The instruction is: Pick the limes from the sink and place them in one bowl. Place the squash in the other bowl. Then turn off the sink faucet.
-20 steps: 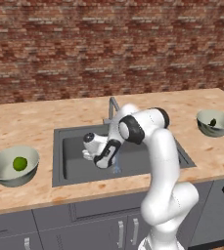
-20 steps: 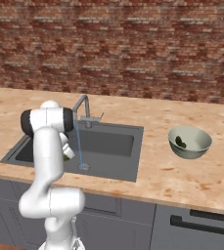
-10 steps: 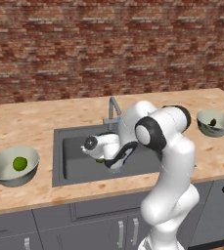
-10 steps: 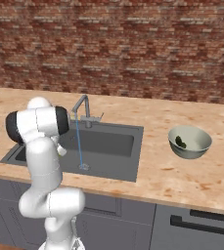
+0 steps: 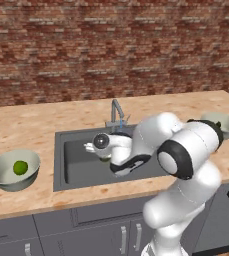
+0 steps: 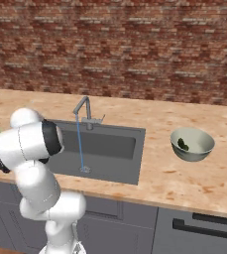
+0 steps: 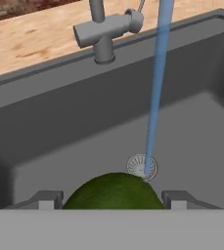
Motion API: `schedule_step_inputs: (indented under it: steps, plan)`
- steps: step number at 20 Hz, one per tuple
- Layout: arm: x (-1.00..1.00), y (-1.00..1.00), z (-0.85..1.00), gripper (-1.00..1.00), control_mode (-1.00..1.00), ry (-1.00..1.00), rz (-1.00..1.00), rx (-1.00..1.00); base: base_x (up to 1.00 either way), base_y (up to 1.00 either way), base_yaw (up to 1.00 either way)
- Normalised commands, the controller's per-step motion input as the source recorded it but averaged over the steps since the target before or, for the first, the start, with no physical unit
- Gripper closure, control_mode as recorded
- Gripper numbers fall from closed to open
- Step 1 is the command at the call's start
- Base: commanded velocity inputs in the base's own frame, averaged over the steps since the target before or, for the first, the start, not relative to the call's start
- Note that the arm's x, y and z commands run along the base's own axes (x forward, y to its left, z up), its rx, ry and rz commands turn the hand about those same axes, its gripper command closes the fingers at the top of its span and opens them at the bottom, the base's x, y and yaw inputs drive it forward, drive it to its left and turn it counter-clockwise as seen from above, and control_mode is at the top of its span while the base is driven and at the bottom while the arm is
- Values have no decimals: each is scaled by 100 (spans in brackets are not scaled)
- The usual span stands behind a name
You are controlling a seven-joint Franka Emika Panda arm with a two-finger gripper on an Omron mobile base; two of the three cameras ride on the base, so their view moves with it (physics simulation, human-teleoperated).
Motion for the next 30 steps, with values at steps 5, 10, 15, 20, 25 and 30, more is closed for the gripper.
schedule_step_inputs:
  steps: [5,10,15,20,25,30]
  plan:
    - [-15,25,100,100,-100,5,7,0,0,0,0]
    - [-26,16,100,100,-100,1,5,0,0,0,0]
    - [-34,1,78,100,-100,0,13,10,0,0,0]
    - [-38,14,20,100,-100,-2,33,9,0,0,0]
    - [-44,39,1,100,-100,-4,37,0,0,0,0]
    - [-49,40,14,100,-100,-2,29,0,0,0,0]
